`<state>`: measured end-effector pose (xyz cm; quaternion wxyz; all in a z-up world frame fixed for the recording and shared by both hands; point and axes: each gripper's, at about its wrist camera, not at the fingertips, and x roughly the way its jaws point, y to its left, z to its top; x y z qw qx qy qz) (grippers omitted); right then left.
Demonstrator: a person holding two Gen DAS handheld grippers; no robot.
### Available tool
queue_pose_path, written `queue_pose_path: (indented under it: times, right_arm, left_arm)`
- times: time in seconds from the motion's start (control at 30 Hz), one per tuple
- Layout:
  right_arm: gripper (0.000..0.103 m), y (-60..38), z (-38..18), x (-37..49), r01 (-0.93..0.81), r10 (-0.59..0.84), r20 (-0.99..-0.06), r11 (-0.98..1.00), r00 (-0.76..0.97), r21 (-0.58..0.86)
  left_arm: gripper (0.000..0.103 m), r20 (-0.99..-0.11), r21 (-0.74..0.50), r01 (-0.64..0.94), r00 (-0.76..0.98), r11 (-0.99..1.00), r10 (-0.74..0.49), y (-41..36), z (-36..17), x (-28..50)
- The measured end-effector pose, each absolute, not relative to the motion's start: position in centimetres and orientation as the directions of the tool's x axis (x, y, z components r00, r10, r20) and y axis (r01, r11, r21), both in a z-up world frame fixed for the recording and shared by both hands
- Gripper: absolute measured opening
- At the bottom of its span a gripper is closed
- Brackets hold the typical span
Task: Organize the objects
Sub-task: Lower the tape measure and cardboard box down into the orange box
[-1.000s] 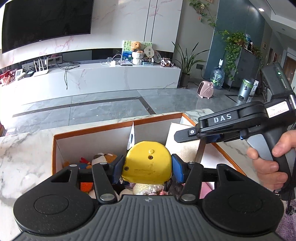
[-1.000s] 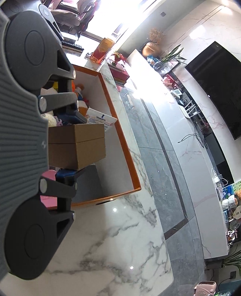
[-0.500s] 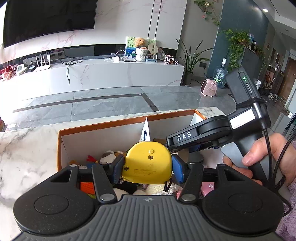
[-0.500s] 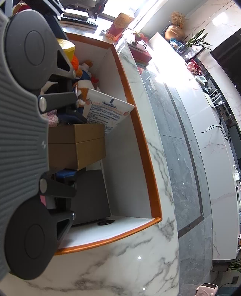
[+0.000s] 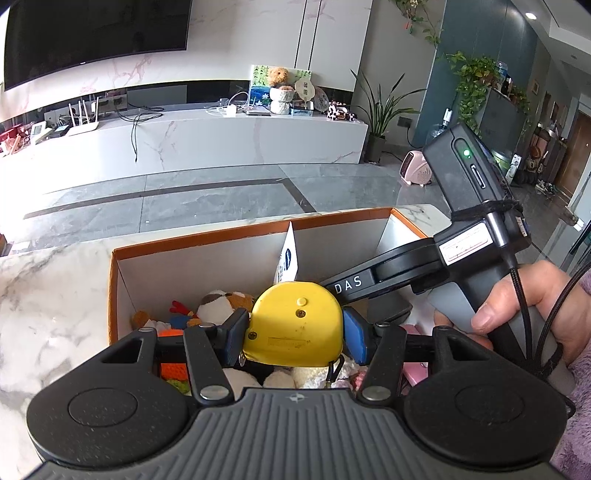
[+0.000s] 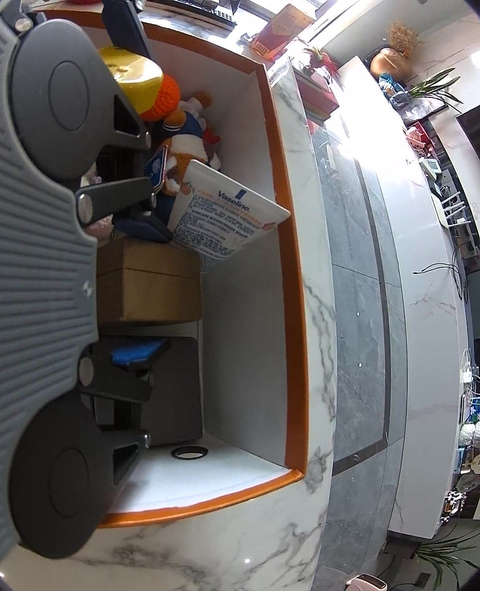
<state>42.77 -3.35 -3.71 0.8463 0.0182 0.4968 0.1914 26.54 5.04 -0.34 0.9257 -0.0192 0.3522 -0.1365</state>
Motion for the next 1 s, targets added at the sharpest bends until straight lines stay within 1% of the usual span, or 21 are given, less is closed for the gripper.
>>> queue_pose_path:
  times: [0.23,0.3,0.33,0.37,0.53,0.73,0.9,1.0]
  right_arm:
    - [0.063,-4.4,-2.4,41.7,-0.310,0.361,-0.830,0.920,0.425,0.241]
    - [0.059,-4.5,-2.4,41.5,-0.313,0.362,-0.837,0.918,0.410,0.244]
    - [0.053,-4.5,-2.5,41.4,-0.314,0.362,-0.841,0.917,0.401,0.246]
    - [0.050,-4.5,-2.6,41.4,-0.314,0.362,-0.846,0.917,0.391,0.247]
    - [0.049,-3.8,-3.4,41.1,-0.279,0.334,-0.844,0.932,0.419,0.230]
    - [0.049,-3.5,-4.0,41.5,-0.213,0.305,-0.863,0.948,0.402,0.236]
    - [0.052,-3.4,-3.8,41.0,-0.246,0.305,-0.865,0.944,0.399,0.219]
    - [0.056,-3.9,-2.9,40.0,-0.253,0.300,-0.844,0.946,0.444,0.203]
  left_arm:
    - [0.063,-0.651,-0.132,0.238,0.712,0.962,-0.265,5.0,-0.5,26.3]
    - [0.063,-0.650,-0.134,0.238,0.712,0.962,-0.266,5.0,-0.5,26.3]
    - [0.063,-0.648,-0.135,0.237,0.713,0.962,-0.267,4.9,-0.5,26.2]
    - [0.063,-0.647,-0.134,0.238,0.715,0.962,-0.267,4.9,-0.5,26.1]
    - [0.063,-0.645,-0.124,0.240,0.718,0.963,-0.262,4.9,-0.2,26.0]
    - [0.063,-0.656,-0.109,0.235,0.713,0.966,-0.247,4.6,-0.2,26.1]
    - [0.063,-0.660,-0.094,0.231,0.713,0.968,-0.234,4.3,0.1,26.0]
    - [0.063,-0.658,-0.086,0.236,0.716,0.968,-0.233,4.3,0.3,25.7]
